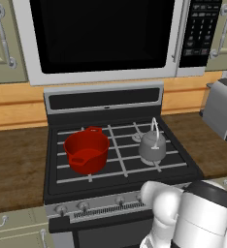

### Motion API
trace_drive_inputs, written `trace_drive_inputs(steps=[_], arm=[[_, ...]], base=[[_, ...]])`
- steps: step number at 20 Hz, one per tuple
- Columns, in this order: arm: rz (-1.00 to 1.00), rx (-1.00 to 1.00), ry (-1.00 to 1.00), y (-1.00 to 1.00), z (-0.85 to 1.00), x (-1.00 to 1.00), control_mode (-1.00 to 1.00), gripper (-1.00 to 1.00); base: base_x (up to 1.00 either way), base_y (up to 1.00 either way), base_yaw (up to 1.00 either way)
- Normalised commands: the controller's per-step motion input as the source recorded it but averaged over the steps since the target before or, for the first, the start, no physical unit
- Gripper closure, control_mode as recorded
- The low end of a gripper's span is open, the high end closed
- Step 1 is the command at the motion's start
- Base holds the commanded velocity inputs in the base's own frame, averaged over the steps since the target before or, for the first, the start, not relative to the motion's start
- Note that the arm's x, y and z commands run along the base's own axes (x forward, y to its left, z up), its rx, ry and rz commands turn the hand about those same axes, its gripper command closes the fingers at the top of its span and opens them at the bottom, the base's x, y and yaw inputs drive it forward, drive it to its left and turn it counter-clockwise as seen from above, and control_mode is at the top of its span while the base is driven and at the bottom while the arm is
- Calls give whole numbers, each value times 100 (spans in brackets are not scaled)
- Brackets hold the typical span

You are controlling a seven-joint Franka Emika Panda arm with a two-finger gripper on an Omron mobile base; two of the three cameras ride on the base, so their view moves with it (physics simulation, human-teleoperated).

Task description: Pick the kettle from the counter and place it on a stove burner. Then turn the burner on.

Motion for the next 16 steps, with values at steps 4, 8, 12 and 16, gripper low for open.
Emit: trace_drive_inputs(steps=[4,8,12,16], arm=[[-5,0,4,1,-3,31,-100,-100],[-3,0,6,0,-6,28,-100,-100],[-1,0,4,5,-1,11,-100,-100],[0,0,3,17,-5,1,-100,-100]], base=[[0,0,0],[0,0,0],[0,0,0],[0,0,0]])
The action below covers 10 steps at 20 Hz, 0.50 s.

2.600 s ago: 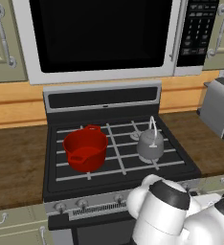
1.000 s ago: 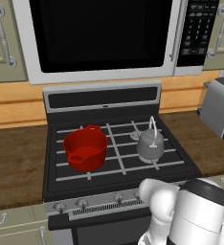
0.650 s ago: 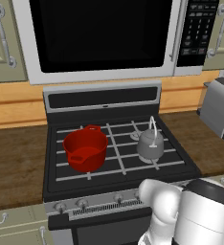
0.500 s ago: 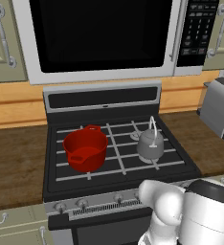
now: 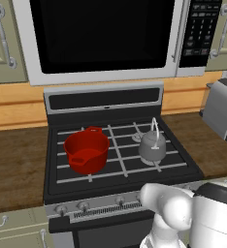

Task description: Pick the kettle from the counter and place it on a stove burner. Then turn the burner on.

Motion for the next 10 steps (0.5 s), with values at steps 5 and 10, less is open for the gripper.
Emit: trace_drive_inputs(steps=[5,10], arm=[[0,0,1,18,-17,2,-100,-100],[0,-1,1,7,0,25,-100,-100]], base=[[0,0,0],[0,0,0]])
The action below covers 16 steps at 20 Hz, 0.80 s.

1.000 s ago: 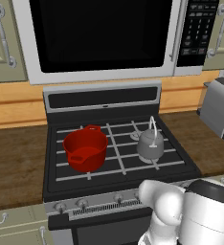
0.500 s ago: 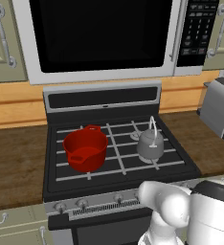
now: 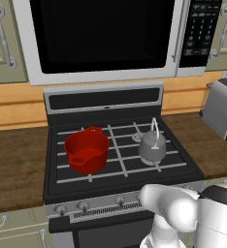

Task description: Pick the kettle from the counter and place it on a stove burner. Then turn the burner on.

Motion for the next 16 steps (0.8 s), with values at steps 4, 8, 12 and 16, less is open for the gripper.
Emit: trace_drive_inputs(steps=[4,8,12,16], arm=[[0,0,6,0,0,38,-100,-100],[0,0,10,0,-1,18,-100,-100],[0,0,4,2,-1,0,-100,100],[0,0,0,0,0,0,-100,100]], base=[[0,0,0],[0,0,0],[0,0,0],[0,0,0]])
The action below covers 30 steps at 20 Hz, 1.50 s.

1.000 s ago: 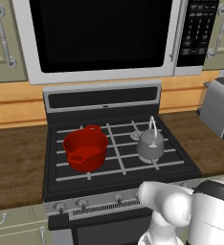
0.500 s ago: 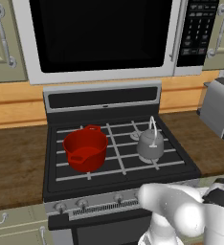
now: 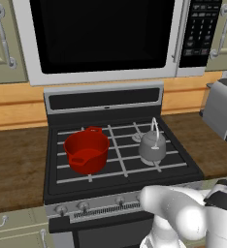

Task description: Pick the kettle from the counter and place it on a stove burner. Then turn the burner on.

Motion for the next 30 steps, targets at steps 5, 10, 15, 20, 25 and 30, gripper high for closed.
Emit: trace_drive_inputs(steps=[5,10,15,20,25,30], arm=[[0,-1,-2,2,0,-8,-100,100],[0,-18,-7,1,0,-51,-100,100],[0,-33,1,-1,0,-21,-100,100],[0,-33,13,0,11,5,-100,100],[0,-31,14,0,5,1,-100,100],[-2,-29,13,0,0,0,-100,100]], base=[[0,0,0],[0,0,0],[0,0,0],[0,0,0],[0,0,0],[0,0,0]])
